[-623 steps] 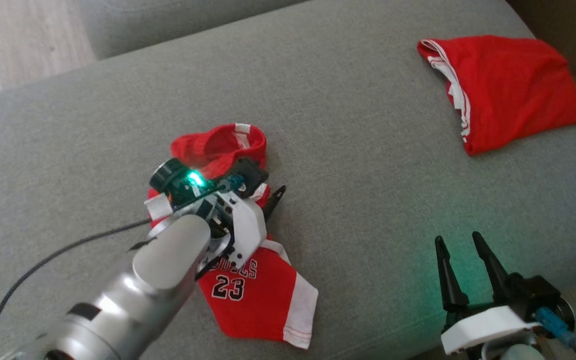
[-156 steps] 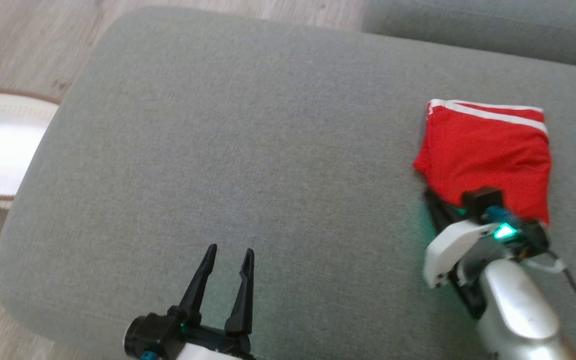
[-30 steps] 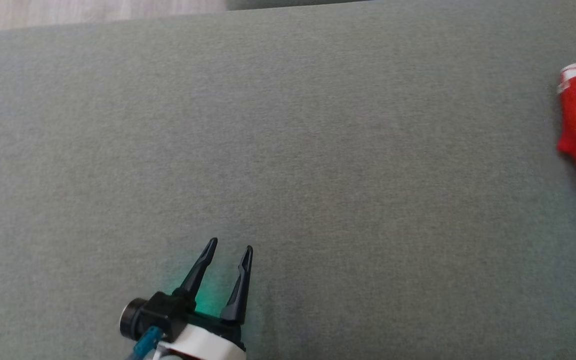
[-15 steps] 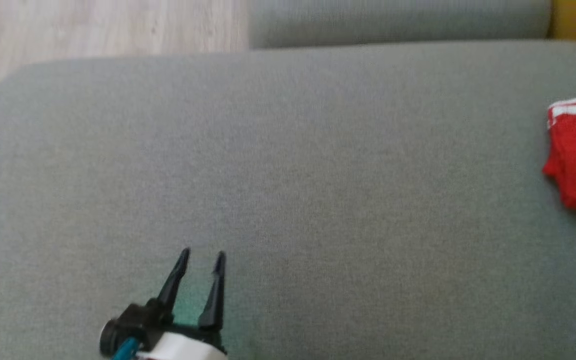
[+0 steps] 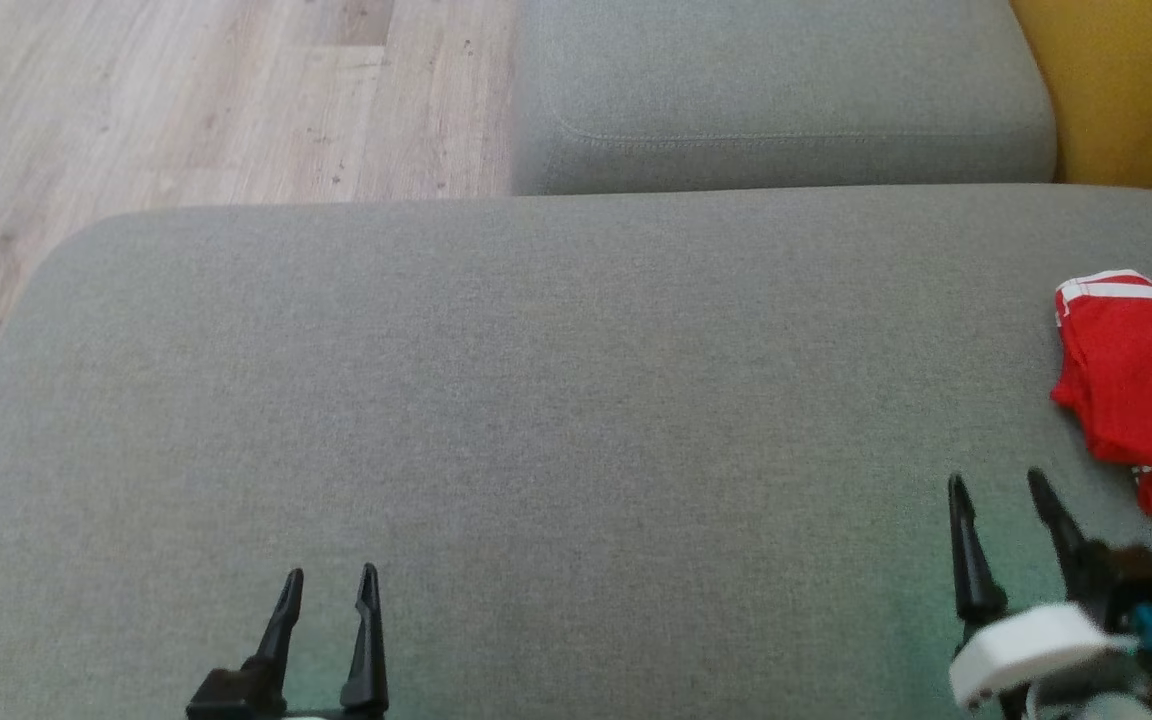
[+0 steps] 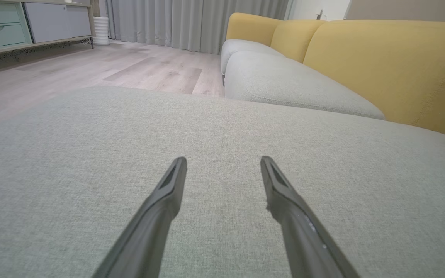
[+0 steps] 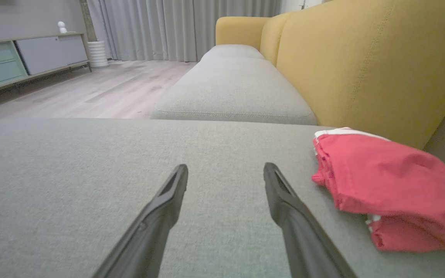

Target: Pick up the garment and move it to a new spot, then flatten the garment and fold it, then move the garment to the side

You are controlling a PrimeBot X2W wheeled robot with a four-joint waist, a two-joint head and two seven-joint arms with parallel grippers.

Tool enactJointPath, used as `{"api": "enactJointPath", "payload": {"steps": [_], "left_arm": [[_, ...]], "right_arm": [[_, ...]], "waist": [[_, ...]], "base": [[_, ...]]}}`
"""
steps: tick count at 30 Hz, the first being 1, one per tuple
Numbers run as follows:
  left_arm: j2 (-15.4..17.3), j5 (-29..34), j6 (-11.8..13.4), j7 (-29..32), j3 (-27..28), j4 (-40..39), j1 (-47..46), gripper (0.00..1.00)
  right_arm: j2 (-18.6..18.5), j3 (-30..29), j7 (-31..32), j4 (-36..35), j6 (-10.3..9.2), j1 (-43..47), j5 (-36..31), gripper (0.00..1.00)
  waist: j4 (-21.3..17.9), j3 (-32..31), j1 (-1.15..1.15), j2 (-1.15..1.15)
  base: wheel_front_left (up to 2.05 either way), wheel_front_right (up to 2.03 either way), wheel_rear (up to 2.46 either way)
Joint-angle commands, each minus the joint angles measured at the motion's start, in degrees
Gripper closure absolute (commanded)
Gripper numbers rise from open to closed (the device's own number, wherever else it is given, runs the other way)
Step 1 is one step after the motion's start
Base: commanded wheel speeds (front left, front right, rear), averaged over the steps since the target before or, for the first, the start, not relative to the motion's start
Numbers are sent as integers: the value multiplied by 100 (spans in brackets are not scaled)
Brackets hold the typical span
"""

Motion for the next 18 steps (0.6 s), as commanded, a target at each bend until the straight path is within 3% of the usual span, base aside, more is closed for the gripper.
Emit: {"api": "enactJointPath", "payload": {"steps": [1,10,11,18], "left_arm": [[-9,54,37,-55,240,-127,-137,0],[-11,164,-56,-55,276,-44,-156,0],[-3,121,-61,3,79,136,1,100],[-14,-139,-83,108,137,360,2,100]], "right_arm": [[-41,146,-193,-129,-5,-94,76,0],[-4,508,-673,441,-5,254,536,0],[54,367,-582,649,0,422,514,100],[54,324,-488,926,0,403,798,100]], "waist": [[2,-21,1,0],[-91,-93,1,0],[-75,-90,1,0],[-89,-82,1,0]], "base": [[0,0,0],[0,0,0],[0,0,0],[0,0,0]]}}
